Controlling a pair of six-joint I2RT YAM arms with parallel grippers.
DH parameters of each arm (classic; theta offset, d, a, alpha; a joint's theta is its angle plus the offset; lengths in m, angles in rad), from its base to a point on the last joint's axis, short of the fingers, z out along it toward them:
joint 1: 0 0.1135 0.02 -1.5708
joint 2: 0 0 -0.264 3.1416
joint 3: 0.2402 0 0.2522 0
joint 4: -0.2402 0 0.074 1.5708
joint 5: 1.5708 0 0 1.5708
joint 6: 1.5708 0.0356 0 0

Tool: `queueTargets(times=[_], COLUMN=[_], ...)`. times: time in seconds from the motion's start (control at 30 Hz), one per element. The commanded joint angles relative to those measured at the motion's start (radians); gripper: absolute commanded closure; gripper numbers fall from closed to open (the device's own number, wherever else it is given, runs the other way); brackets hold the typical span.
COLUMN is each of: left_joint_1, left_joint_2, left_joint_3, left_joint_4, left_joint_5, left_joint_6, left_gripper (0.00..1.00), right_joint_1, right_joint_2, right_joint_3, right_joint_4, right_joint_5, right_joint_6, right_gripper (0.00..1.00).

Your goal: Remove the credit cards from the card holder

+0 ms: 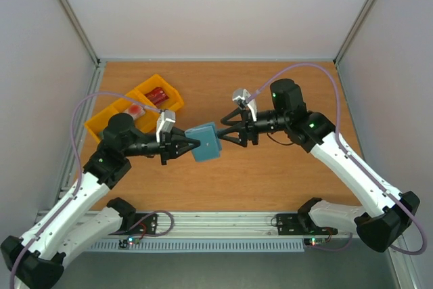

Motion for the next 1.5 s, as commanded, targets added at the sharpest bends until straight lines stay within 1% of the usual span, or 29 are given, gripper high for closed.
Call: queueTargets(times=[0.0,0.07,0.13,0.2,0.33,0.4,0.43,0.5,0.53,0.6,0.63,0.7,0.77,0.83,0.9,0.93,1.0,1.03,1.1,1.13,1.17,1.2,1.23,1.27,1.3,1.33,1.37,1.43,1.47], left_joint_1=[0.005,0.006,0.005,0.004,-0.003,-0.006,-0.007,-0.007,-0.007,-0.007,-0.007,-0.010,-0.013,-0.016,-0.017,-0.017,-0.017,-0.016,-0.016,-0.016,-0.016,-0.016,-0.016,-0.016,-0.016,-0.016,-0.016,-0.016,-0.016], left_joint_2=[-0.013,-0.004,0.004,0.011,0.017,0.018,0.021,0.022,0.019,0.014,0.013,0.011,0.018,0.024,0.022,0.020,0.013,0.009,0.003,0.000,-0.002,-0.005,-0.007,-0.011,-0.013,-0.015,-0.017,-0.023,-0.025], left_joint_3=[-0.023,-0.022,-0.016,-0.010,-0.010,-0.011,-0.013,-0.015,-0.016,-0.018,-0.020,-0.026,-0.034,-0.035,-0.036,-0.034,-0.039,-0.043,-0.054,-0.060,-0.066,-0.073,-0.075,-0.076,-0.079,-0.083,-0.087,-0.097,-0.103], left_joint_4=[0.215,0.238,0.240,0.236,0.232,0.233,0.233,0.230,0.226,0.220,0.221,0.231,0.242,0.253,0.259,0.258,0.249,0.244,0.235,0.226,0.210,0.190,0.166,0.142,0.121,0.105,0.097,0.096,0.095], left_joint_5=[0.166,0.193,0.206,0.206,0.196,0.193,0.190,0.186,0.187,0.186,0.187,0.185,0.177,0.169,0.151,0.137,0.103,0.081,0.022,-0.021,-0.072,-0.136,-0.196,-0.259,-0.321,-0.340,-0.364,-0.367,-0.368], left_joint_6=[0.029,0.042,0.052,0.052,0.047,0.048,0.045,0.037,0.037,0.042,0.049,0.058,0.055,0.039,0.016,0.002,-0.036,-0.058,-0.105,-0.123,-0.144,-0.163,-0.166,-0.160,-0.148,-0.108,-0.066,0.002,0.022], left_gripper=[1.00,1.00,1.00,1.00,1.00,1.00,1.00,1.00,1.00,1.00,1.00,1.00,1.00,1.00,1.00,1.00,1.00,1.00,1.00,0.96,0.83,0.62,0.44,0.33,0.26,0.22,0.19,0.17,0.12], right_joint_1=[-0.025,-0.025,-0.024,-0.018,0.040,0.073,0.086,0.097,0.096,0.096,0.098,0.114,0.155,0.197,0.206,0.206,0.206,0.206,0.203,0.200,0.193,0.187,0.181,0.177,0.172,0.166,0.157,0.154,0.155], right_joint_2=[-0.004,0.010,0.027,0.036,0.044,0.055,0.062,0.068,0.067,0.055,0.049,0.046,0.054,0.064,0.062,0.056,0.046,0.041,0.035,0.036,0.043,0.050,0.053,0.053,0.052,0.050,0.051,0.061,0.073], right_joint_3=[0.030,0.033,0.043,0.044,0.031,0.041,0.052,0.072,0.079,0.078,0.075,0.075,0.079,0.083,0.076,0.067,0.054,0.049,0.035,0.029,0.026,0.027,0.030,0.033,0.039,0.047,0.058,0.086,0.105], right_joint_4=[-0.121,-0.117,-0.119,-0.107,-0.058,-0.067,-0.088,-0.152,-0.189,-0.211,-0.200,-0.162,-0.109,-0.073,-0.036,-0.017,-0.005,-0.006,0.000,0.004,0.001,-0.004,-0.011,-0.014,-0.022,-0.034,-0.049,-0.093,-0.119], right_joint_5=[-0.195,-0.207,-0.171,-0.137,-0.121,-0.145,-0.164,-0.248,-0.274,-0.257,-0.220,-0.137,-0.087,-0.065,-0.096,-0.108,-0.120,-0.109,-0.068,-0.050,-0.039,-0.027,-0.008,0.031,0.107,0.172,0.242,0.390,0.454], right_joint_6=[-0.075,-0.061,-0.046,-0.033,-0.023,-0.042,-0.065,-0.130,-0.154,-0.171,-0.152,-0.113,-0.091,-0.094,-0.080,-0.072,-0.062,-0.050,-0.004,0.028,0.059,0.089,0.122,0.155,0.190,0.227,0.263,0.319,0.345], right_gripper=[0.42,0.45,0.47,0.48,0.47,0.44,0.41,0.33,0.31,0.30,0.32,0.42,0.48,0.51,0.55,0.60,0.73,0.83,0.95,0.98,0.99,0.99,0.99,0.99,0.99,0.99,0.99,0.99,0.99])
